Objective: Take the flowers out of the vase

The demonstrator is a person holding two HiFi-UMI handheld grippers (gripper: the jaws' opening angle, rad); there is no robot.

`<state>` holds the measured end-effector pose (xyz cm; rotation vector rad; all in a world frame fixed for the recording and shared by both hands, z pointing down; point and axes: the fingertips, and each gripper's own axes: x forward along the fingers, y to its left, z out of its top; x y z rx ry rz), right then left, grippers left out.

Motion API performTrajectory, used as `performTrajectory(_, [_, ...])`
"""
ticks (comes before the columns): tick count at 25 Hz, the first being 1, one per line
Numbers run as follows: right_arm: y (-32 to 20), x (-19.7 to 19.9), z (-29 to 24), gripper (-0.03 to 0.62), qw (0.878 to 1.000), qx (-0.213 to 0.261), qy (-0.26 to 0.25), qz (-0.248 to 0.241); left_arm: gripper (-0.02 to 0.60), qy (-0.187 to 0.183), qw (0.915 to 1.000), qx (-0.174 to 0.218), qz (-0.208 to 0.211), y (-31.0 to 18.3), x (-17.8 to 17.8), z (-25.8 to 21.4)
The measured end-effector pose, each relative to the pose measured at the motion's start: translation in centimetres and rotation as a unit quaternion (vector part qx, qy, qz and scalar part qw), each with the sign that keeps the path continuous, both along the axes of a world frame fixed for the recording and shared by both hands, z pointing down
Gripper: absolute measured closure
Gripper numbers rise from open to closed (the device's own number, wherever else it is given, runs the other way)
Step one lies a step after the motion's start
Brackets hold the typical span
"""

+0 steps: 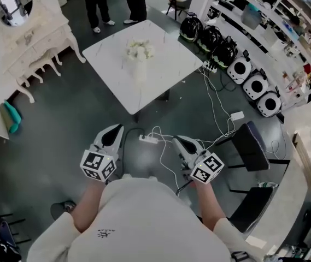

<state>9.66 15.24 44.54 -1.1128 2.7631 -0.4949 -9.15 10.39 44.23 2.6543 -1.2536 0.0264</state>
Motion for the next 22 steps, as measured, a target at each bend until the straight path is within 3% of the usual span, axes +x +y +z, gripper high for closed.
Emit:
performTrajectory(9, [0.3,1.9,-0.1,0.594,1.000,-0.007,-0.028,-0.006,0.592,-0.005,1.0000,-0.004,-0.006,0.7,1.6,0.2])
performTrajectory(22, [1.4,4.7,0.4,0.594,0.999,-0.013,-0.023,-0.040,0.592,-0.012,0.9995,-0.007,-0.028,2.7,5.0,0.1])
